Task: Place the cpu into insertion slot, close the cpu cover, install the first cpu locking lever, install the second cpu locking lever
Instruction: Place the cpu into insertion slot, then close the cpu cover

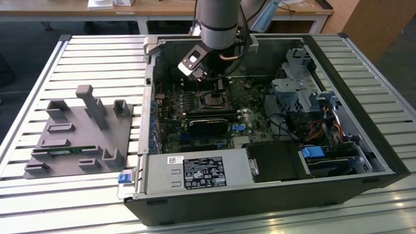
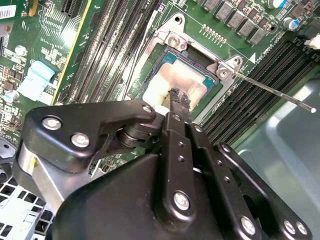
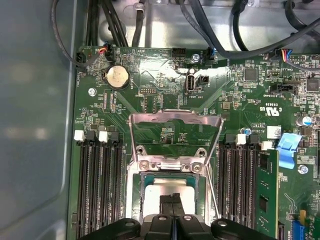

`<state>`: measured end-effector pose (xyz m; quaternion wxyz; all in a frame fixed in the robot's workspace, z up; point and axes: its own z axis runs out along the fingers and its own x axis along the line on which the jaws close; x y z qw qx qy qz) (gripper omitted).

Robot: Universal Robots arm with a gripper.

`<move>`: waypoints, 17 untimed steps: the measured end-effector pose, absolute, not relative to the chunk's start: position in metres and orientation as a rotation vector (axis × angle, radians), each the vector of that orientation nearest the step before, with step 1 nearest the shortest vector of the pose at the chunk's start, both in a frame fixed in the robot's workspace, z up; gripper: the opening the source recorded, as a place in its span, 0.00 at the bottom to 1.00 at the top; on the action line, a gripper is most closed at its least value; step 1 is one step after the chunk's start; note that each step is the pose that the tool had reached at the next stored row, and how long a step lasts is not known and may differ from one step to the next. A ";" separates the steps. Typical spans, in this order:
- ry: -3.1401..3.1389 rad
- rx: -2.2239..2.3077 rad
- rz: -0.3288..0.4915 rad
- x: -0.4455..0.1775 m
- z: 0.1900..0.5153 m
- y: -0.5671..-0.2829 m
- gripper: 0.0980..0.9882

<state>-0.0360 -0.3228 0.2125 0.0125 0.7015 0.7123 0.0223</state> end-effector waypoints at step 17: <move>2.222 2.188 0.071 -0.036 0.220 -0.323 0.01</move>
